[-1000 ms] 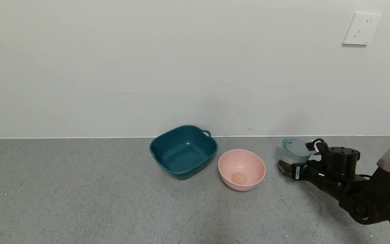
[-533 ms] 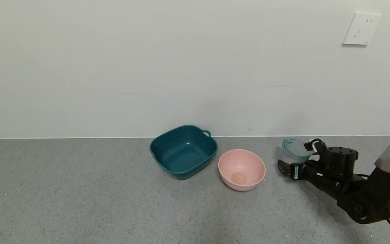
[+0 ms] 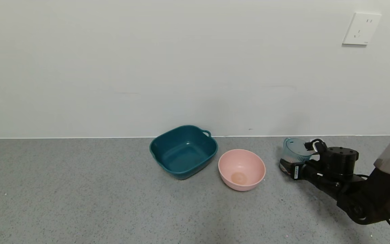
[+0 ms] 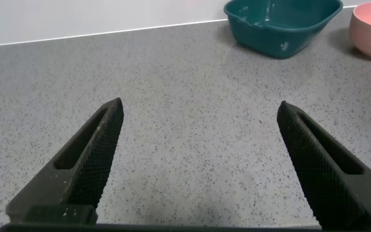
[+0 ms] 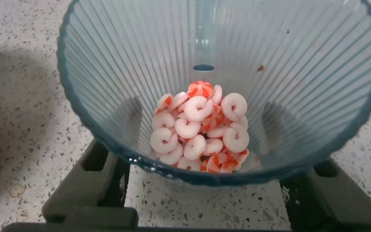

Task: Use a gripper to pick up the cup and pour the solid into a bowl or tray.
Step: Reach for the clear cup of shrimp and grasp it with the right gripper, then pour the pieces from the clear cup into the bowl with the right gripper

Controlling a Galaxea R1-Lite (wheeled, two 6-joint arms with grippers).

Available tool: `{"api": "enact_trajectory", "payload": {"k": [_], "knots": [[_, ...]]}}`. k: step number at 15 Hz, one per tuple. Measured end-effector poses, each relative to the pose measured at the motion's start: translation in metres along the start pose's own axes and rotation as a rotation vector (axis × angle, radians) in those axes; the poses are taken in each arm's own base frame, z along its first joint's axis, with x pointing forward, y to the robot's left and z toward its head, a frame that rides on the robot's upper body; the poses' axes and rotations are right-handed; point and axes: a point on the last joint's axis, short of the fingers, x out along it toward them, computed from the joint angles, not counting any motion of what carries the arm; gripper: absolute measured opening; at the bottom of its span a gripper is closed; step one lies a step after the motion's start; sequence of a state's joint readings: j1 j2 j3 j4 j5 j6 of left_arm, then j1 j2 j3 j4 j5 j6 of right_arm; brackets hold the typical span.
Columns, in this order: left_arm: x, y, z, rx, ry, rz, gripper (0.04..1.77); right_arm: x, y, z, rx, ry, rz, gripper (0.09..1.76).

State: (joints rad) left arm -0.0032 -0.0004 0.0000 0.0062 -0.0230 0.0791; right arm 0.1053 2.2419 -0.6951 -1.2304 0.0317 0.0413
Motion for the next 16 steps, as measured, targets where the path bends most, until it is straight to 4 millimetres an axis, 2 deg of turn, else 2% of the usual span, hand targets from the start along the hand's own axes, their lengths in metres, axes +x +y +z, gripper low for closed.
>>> {"api": "enact_trajectory", "payload": {"k": [7, 11, 16], "knots": [[0.000, 0.000, 0.000, 0.000, 0.000, 0.000, 1.72, -0.002, 0.000, 0.003, -0.065, -0.009, 0.000, 1.32], [0.000, 0.000, 0.000, 0.000, 0.000, 0.000, 1.72, -0.009, 0.001, 0.015, -0.141, 0.001, 0.000, 1.32], [0.000, 0.000, 0.000, 0.000, 0.000, 0.000, 1.72, -0.022, 0.005, 0.040, -0.250, -0.008, 0.006, 1.32]]}}
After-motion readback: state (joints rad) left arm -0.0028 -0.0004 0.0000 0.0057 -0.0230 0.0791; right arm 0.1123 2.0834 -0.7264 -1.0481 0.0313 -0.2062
